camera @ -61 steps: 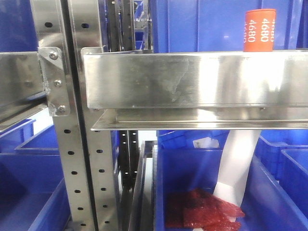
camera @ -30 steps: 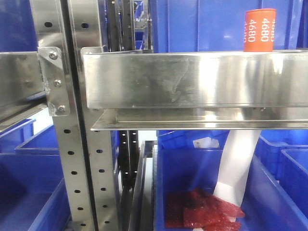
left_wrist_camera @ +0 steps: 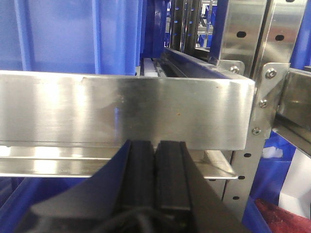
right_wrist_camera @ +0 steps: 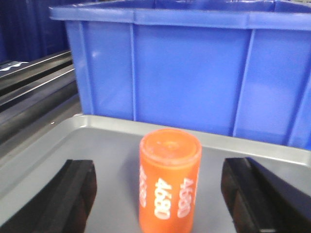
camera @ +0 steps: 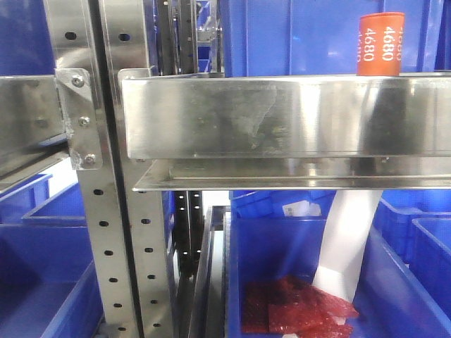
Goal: Grab orange capacitor from left shelf to right conveyor
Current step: 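Close the right gripper around the orange capacitor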
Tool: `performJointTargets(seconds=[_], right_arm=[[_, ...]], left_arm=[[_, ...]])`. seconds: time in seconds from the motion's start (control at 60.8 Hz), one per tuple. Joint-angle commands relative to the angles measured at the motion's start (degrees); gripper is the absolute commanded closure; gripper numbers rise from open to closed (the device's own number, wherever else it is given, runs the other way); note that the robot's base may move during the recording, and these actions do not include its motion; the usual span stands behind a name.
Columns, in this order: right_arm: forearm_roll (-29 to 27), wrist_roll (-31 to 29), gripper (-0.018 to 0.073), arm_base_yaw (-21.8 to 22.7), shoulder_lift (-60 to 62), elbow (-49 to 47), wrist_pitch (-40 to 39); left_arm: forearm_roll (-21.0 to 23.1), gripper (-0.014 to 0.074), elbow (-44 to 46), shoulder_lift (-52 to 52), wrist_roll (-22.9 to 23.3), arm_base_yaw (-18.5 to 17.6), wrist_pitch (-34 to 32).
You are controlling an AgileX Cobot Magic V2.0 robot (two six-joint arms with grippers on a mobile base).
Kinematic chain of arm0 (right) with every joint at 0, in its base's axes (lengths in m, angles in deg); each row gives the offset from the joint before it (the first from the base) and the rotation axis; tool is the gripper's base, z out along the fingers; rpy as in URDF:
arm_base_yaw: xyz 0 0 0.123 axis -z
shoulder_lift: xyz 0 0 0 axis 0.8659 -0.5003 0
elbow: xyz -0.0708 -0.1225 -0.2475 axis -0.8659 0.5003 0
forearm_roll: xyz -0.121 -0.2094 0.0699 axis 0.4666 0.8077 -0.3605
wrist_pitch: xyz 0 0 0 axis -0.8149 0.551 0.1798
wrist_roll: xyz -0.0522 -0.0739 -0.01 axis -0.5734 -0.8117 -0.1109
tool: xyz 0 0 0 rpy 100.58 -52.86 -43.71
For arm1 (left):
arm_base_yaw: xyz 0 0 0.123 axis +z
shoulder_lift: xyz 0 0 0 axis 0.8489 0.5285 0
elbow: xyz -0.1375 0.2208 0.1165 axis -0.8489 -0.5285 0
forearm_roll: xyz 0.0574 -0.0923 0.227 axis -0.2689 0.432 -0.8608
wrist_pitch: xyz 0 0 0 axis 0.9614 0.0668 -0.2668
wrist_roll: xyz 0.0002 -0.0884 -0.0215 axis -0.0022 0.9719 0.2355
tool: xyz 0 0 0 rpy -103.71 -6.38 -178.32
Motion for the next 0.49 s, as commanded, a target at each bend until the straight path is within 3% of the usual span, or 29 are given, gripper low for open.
performJointTargets(seconds=[0.0, 0.477], right_arm=[[0.14, -0.26, -0.0062, -0.05, -1.26, -2.34, -9.79], [0.14, -0.26, -0.0062, 1.36, -12.82, -2.34, -22.94]], left_arm=[[0.1, 0.0723, 0.3, -0.67, 0.09, -0.41, -5.19], [0.1, 0.0723, 0.3, -0.67, 0.09, -0.41, -5.19]])
